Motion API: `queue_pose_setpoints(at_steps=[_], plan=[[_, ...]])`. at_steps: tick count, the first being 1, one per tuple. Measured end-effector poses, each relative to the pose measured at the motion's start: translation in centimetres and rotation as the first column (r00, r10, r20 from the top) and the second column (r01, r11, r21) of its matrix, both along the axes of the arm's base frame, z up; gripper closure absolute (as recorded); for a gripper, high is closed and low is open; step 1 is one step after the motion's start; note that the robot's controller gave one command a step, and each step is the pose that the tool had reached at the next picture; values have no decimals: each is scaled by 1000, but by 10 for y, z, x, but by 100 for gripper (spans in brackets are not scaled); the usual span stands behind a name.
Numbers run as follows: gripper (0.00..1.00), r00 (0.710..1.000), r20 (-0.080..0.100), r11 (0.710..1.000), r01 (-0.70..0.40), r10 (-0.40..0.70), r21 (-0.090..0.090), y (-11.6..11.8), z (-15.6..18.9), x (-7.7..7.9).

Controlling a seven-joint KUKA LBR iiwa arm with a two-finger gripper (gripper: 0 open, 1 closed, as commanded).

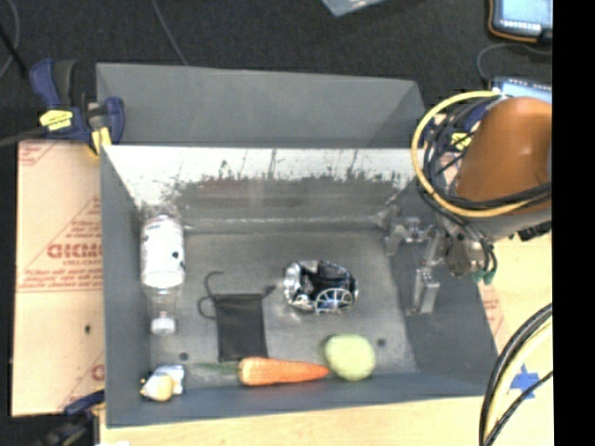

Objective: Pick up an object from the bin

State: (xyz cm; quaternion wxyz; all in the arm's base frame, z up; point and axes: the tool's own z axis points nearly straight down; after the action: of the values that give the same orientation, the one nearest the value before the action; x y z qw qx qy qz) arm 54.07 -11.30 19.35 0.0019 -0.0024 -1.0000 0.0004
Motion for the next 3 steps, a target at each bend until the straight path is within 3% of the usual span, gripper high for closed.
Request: queue_pose_setpoints(at_steps=[1,2,3], plan=[[0,1000,8,1000,-4,4,-1,1,4,2],[0,995,9,995,-96,96,-2,30,-51,16],[0,1000,7,1000,-4,4,0,65,-58,32]])
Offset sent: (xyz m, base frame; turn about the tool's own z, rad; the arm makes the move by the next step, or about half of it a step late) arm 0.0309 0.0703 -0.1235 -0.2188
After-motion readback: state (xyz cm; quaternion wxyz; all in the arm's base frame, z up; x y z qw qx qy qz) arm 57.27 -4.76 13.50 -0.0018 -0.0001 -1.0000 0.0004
